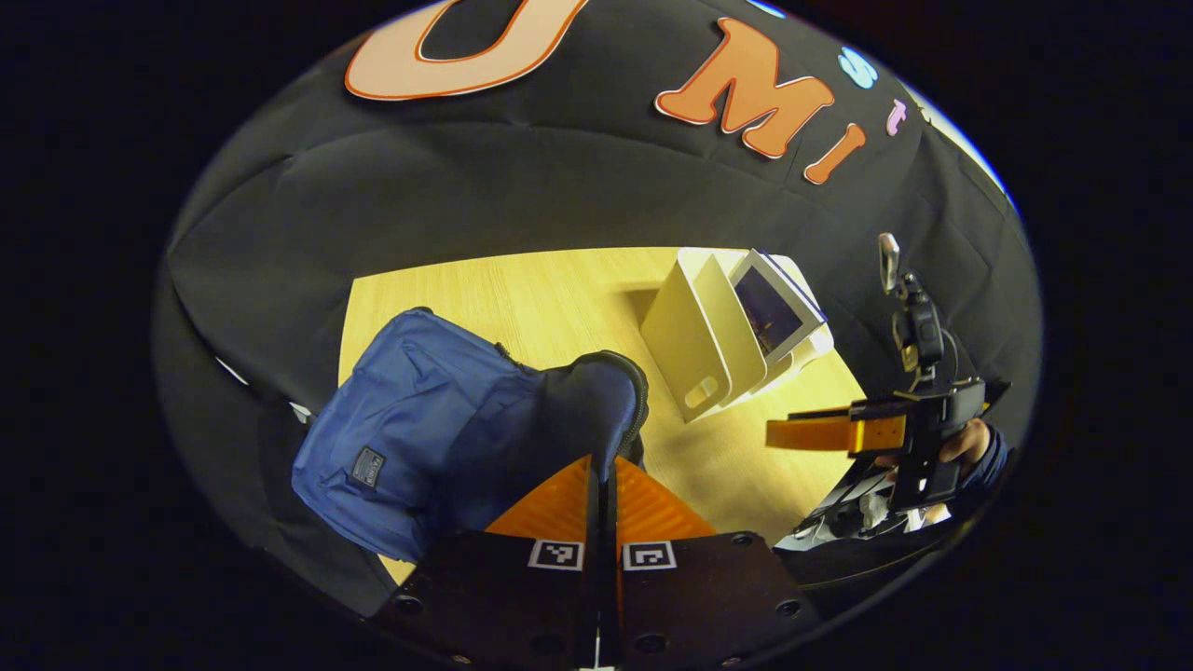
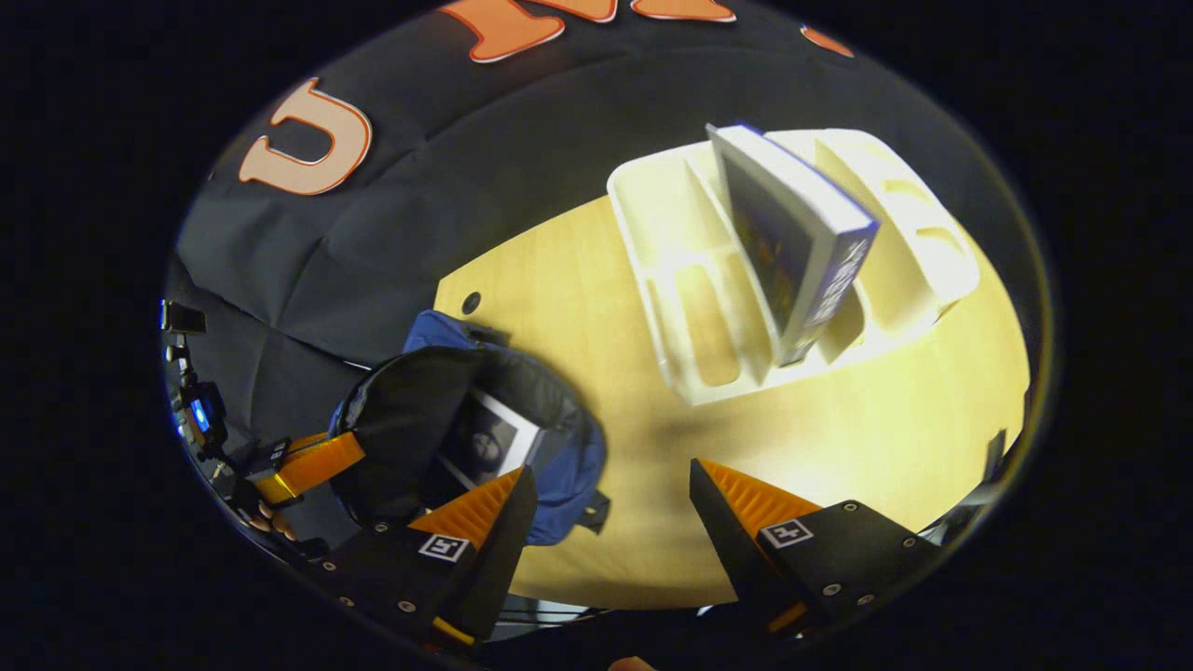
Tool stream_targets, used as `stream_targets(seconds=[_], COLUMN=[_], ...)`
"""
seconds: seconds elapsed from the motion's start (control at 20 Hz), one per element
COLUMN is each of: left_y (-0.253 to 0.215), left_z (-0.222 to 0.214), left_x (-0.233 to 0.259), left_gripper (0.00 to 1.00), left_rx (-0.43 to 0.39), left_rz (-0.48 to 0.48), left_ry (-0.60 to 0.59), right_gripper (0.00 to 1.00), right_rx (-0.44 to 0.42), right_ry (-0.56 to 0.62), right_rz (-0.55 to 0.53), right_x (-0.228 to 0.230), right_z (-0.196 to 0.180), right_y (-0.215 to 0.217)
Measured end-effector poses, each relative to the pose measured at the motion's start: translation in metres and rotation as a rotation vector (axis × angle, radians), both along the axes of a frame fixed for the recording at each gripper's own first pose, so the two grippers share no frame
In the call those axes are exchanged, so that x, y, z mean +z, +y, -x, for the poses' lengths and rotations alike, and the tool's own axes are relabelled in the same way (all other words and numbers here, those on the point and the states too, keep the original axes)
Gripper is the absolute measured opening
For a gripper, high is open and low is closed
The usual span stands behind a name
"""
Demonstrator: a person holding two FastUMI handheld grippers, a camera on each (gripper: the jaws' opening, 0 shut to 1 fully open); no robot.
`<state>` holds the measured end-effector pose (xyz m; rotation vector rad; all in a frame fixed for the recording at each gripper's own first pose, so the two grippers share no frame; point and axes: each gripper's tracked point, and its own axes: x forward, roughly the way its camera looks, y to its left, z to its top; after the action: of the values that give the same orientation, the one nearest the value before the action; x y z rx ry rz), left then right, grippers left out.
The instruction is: Open the schoolbag, grab two books from the bookshelf and put them into the schoolbag.
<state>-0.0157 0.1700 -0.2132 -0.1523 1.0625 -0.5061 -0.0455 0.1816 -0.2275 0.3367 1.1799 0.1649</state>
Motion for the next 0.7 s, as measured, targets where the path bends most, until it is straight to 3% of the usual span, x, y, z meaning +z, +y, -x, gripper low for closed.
stream_targets(seconds=[0.4,0.7], left_y=[0.001,-0.002], left_z=[0.0,0.002], left_x=[-0.003,-0.005], left_gripper=[0.01,0.01], left_rx=[-0.038,-0.029], left_rz=[-0.081,-0.092], left_ry=[-0.007,0.0], right_gripper=[0.97,0.97], right_rx=[0.048,0.076], right_ry=[0.013,-0.039], right_rz=[0.067,0.163], right_x=[0.04,0.07], right_z=[-0.019,-0.075], right_y=[-0.067,-0.108])
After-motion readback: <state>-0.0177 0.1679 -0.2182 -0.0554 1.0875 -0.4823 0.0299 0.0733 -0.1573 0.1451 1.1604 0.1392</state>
